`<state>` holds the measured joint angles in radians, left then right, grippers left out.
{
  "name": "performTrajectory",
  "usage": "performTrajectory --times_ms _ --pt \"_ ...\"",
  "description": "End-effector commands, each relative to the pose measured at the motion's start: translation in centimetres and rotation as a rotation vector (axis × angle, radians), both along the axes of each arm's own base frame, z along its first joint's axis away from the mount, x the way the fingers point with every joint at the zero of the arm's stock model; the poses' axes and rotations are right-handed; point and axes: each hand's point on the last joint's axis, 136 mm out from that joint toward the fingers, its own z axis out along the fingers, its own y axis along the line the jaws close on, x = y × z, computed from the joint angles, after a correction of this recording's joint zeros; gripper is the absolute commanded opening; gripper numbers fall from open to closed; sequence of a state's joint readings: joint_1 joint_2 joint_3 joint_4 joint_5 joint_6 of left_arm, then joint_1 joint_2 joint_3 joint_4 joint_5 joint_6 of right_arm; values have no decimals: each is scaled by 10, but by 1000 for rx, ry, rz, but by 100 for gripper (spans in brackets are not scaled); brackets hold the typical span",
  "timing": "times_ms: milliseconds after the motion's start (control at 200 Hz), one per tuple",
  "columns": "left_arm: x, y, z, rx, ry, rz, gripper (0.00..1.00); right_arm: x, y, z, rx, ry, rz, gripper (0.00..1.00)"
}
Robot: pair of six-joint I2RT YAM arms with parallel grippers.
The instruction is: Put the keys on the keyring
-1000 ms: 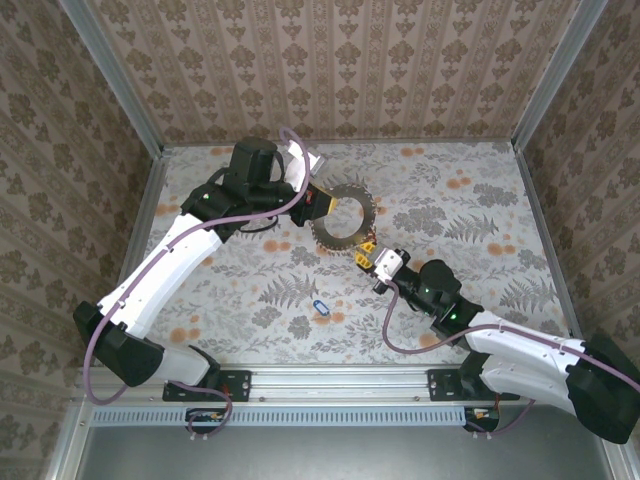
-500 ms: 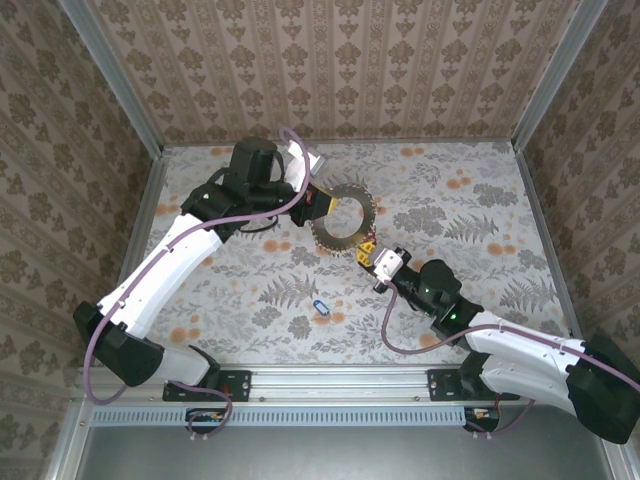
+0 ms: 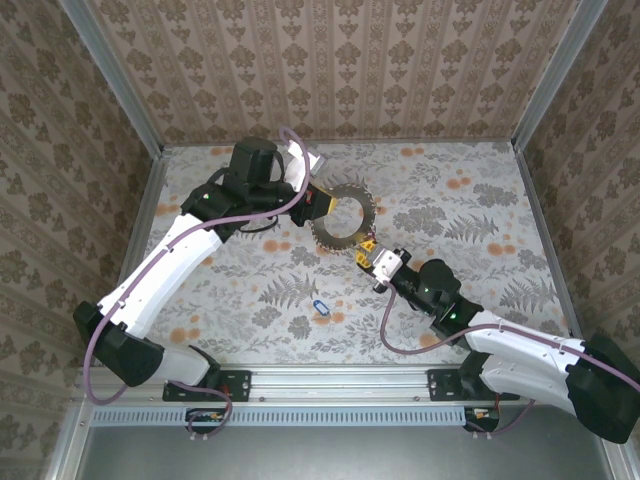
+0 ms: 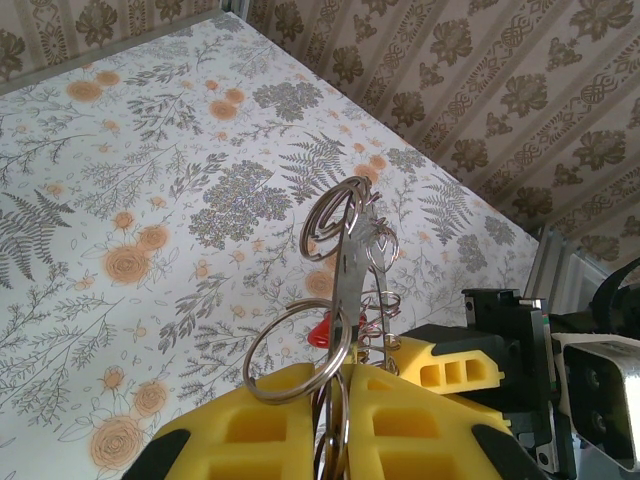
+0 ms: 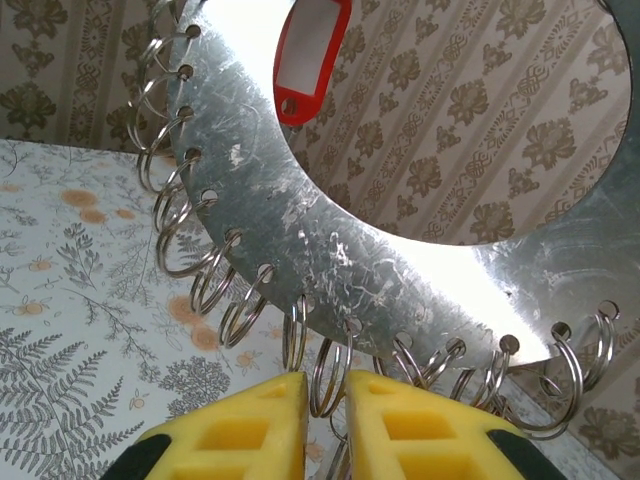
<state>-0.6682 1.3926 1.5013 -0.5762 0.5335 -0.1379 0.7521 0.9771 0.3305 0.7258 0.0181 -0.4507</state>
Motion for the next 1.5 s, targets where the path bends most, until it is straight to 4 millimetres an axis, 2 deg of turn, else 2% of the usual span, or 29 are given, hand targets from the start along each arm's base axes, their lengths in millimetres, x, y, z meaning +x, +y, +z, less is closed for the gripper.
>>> performTrajectory --times_ms 0,205,520,705,1135,1365,1495 --pt "-7 -1 23 -54 -45 -13 0 -1 2 15 4 -35 15 21" --pt "-7 -1 23 -52 -45 -14 0 0 -1 15 -12 -42 2 22" --pt "-7 -2 24 -58 -44 -17 0 4 1 21 4 -47 -5 16" --pt "-8 -2 26 -62 -47 -17 0 7 3 26 22 -57 -11 16" --pt "-7 -3 27 -70 -42 -15 0 15 -1 23 21 -50 -59 14" --pt "-7 -4 24 -71 -33 -13 0 15 -1 27 39 -60 -59 11" --pt "-6 -4 24 -78 -31 -7 0 16 -1 25 36 -53 -63 5"
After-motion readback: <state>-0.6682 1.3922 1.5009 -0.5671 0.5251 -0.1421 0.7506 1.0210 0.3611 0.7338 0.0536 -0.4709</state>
